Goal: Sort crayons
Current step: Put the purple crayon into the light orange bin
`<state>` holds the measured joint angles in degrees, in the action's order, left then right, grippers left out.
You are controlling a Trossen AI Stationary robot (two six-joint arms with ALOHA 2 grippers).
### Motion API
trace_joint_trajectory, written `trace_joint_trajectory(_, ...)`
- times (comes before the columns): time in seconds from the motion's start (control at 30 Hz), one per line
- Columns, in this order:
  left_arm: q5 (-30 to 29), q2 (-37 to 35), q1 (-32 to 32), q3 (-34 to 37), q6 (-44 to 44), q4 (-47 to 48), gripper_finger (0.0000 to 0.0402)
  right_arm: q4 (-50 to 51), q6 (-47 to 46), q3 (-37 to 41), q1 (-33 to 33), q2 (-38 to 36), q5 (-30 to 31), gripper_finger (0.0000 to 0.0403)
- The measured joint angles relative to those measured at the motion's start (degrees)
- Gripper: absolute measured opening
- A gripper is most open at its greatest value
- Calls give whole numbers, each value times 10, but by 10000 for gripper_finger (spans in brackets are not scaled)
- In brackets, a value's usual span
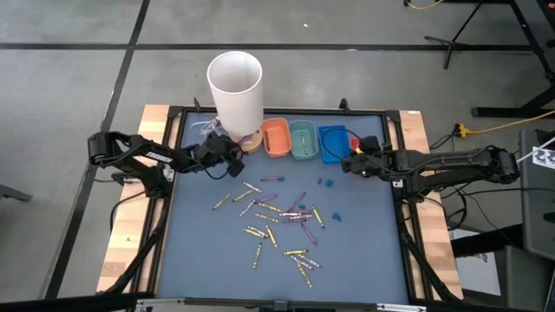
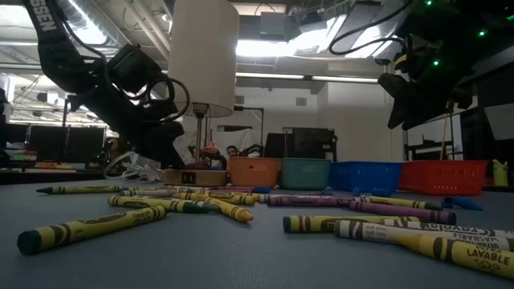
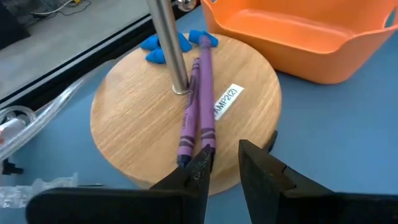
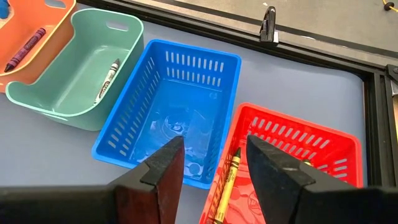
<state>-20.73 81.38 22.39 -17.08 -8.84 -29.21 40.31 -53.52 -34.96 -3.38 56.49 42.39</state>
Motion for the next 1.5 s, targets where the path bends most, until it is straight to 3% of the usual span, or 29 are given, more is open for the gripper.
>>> trace_joint_trajectory(0.57, 8, 0, 0, 0, 0, -2, 69, 0, 0, 0, 0, 0, 0, 172)
trace_joint_trajectory(0.97, 2, 0, 0, -1, 0, -69, 69, 0, 0, 0, 0, 0, 1, 172)
trace_joint_trajectory(1.5, 7, 0, -3, -80, 48, 2, 69, 0, 0, 0, 0, 0, 6, 172)
